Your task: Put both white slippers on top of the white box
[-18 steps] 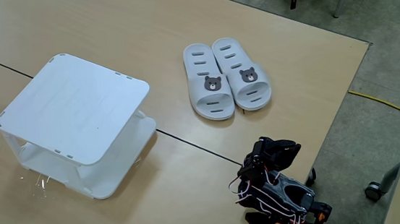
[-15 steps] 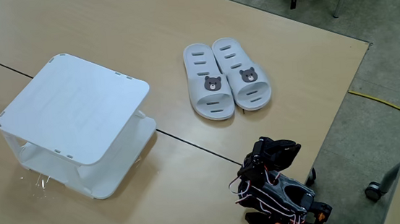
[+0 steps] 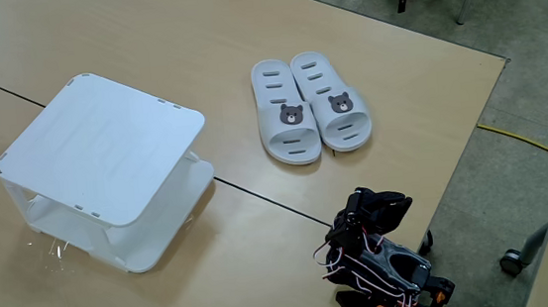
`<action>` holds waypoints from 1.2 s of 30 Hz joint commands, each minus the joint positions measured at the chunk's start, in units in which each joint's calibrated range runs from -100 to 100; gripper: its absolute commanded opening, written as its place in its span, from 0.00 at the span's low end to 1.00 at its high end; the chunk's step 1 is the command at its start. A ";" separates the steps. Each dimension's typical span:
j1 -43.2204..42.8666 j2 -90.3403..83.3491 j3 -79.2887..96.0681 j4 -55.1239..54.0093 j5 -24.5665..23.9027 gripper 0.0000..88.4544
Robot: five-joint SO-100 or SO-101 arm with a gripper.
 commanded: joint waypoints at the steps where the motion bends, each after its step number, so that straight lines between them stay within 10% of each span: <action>1: -0.18 0.18 0.63 0.09 0.42 0.01; 22: 0.48 0.61 0.63 0.09 0.42 0.01; 36: 0.56 64.80 -0.36 0.43 0.42 0.01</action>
